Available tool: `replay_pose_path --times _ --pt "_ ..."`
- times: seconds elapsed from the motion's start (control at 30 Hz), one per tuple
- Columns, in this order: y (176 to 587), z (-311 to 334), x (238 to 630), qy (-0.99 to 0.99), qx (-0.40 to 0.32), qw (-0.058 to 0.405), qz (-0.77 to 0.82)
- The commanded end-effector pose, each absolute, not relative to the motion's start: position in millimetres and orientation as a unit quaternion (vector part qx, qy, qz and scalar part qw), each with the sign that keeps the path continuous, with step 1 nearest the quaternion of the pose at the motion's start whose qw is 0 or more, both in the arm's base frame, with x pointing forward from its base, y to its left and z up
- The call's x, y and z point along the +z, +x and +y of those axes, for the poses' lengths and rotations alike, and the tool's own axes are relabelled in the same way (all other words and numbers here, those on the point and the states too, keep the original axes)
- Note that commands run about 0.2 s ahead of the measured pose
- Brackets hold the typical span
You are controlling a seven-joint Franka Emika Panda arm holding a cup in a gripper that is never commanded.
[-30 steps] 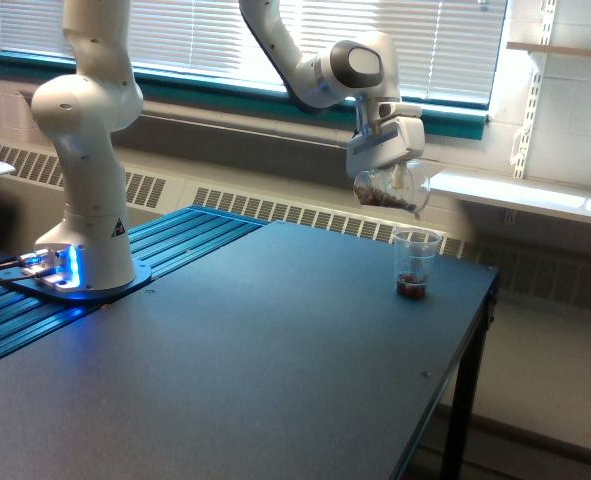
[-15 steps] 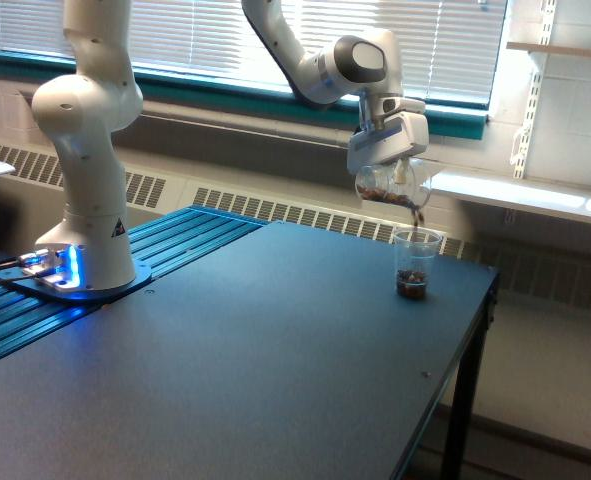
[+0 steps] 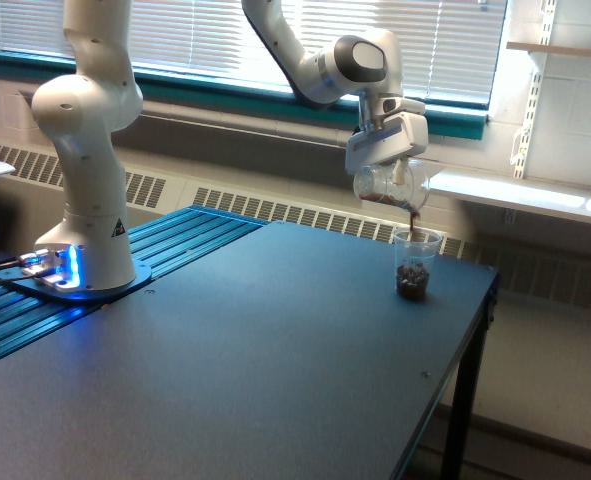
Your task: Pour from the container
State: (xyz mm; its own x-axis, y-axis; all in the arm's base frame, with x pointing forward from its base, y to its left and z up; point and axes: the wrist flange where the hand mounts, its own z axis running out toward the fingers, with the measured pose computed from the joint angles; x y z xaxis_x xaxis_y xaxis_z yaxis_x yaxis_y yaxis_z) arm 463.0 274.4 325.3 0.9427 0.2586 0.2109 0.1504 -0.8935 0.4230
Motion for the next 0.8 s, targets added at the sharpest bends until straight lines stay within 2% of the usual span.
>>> replay_pose_path --times 0.03,0.8 --pt "461.3 275.7 329.7 0.962 0.130 0.212 0.117" --pt "463.8 281.6 338.7 0.957 0.112 0.230 0.135"
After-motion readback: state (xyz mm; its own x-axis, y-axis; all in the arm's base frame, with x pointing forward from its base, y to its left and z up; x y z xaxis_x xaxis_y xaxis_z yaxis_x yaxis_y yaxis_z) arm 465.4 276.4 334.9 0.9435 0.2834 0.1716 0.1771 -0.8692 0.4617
